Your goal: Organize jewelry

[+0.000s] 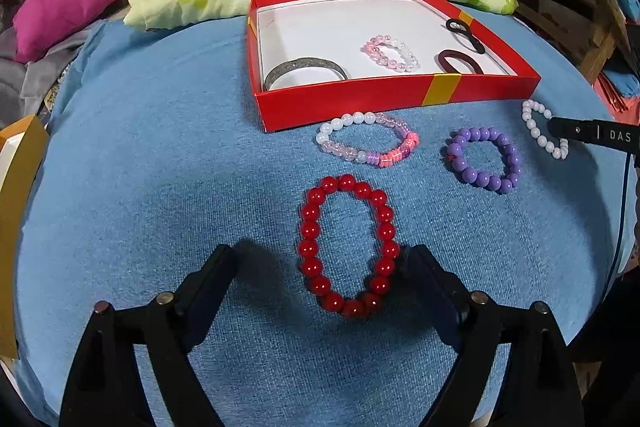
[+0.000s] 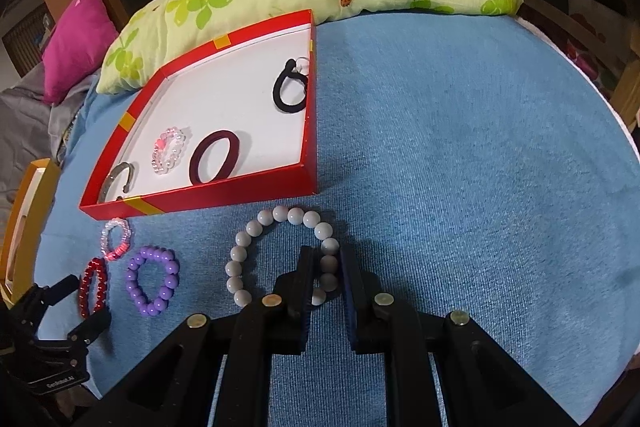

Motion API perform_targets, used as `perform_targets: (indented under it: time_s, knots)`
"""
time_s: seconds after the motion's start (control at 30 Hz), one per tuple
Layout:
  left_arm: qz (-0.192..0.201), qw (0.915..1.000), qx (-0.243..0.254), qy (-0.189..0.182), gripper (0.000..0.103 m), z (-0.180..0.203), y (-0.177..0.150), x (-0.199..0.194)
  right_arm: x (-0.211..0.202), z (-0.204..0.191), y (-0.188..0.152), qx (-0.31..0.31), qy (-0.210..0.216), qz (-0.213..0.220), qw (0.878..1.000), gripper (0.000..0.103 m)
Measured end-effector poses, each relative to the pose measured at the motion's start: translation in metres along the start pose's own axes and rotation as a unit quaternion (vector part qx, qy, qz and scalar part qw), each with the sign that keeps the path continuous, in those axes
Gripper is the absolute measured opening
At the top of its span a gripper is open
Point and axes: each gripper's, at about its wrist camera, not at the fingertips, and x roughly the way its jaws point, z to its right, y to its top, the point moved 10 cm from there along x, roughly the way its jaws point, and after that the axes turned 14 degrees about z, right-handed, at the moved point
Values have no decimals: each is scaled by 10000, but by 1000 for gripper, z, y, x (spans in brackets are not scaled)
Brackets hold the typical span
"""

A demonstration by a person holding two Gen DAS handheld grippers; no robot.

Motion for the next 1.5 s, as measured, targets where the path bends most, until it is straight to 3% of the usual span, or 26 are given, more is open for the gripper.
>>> perform_targets:
  time_s: [0.57,0.73,0.97,1.1,1.2,1.3,1.5]
  knots:
    - [-60,9991,-301,295,94,0,4,5,-3,-3,-2,-111,260,-7,9996,22]
    - [9,9991,-288,318,89,1,5,3,-6,-5,-3,-195,406,-37,9990,21]
    - [130,9989,-336,309,59,-1,12,1,-8,-7,-3,-376,326,-17,9988,20]
    - [179,9987,-372,302,33,-3,17,2,-6,-7,-2,-384,300,-20,9988,20]
    - [180,9987,-426,229,19,-1,18,2,-6,-7,-1,-350,283,-2,9990,16]
    - [173,9987,-479,55,10,4,20,1,-8,-14,-1,-285,468,-20,9985,11]
    - [285,9985,-401,-237,10,18,25,-9,-14,-30,-3,-275,759,-11,9967,11]
